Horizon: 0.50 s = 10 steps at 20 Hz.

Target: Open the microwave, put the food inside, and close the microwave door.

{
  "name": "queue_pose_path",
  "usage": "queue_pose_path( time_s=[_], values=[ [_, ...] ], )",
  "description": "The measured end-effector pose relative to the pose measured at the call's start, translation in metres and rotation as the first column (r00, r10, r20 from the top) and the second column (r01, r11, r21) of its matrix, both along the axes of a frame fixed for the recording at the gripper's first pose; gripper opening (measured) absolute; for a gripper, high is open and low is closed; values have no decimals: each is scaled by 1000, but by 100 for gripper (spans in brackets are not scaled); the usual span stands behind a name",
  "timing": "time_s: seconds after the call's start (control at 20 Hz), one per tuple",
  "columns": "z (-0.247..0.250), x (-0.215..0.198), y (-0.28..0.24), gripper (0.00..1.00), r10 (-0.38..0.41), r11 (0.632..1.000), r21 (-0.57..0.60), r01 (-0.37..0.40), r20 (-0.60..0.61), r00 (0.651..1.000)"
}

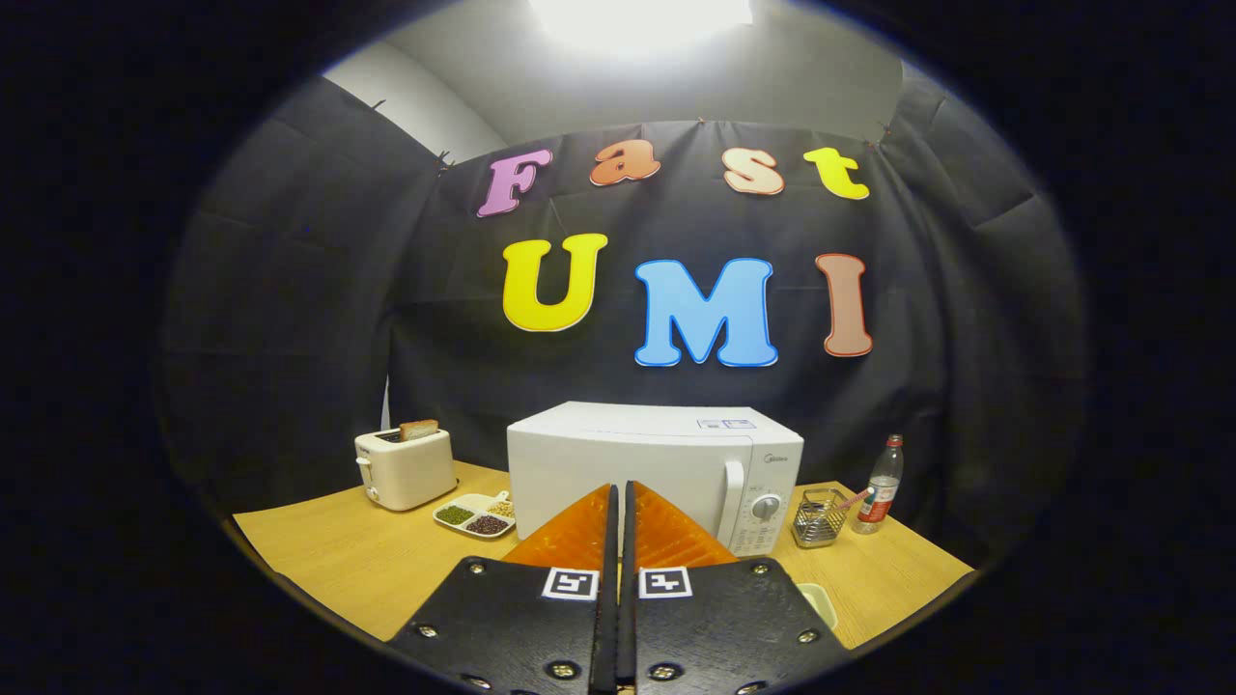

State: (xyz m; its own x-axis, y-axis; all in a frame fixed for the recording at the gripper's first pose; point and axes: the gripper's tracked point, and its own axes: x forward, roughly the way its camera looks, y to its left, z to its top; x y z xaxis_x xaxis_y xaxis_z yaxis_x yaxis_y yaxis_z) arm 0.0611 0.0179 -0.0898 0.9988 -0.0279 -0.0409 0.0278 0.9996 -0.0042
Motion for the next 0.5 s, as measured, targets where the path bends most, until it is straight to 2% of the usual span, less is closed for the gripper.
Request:
queue_pose_path(
  time_s=[0.2, 0.5],
  values=[
    [-3, -30, -13, 1, -28, 999, 31, 28, -4, 1000],
    [68, -82, -34, 1, -61, 998, 38, 57, 114, 992]
  ],
)
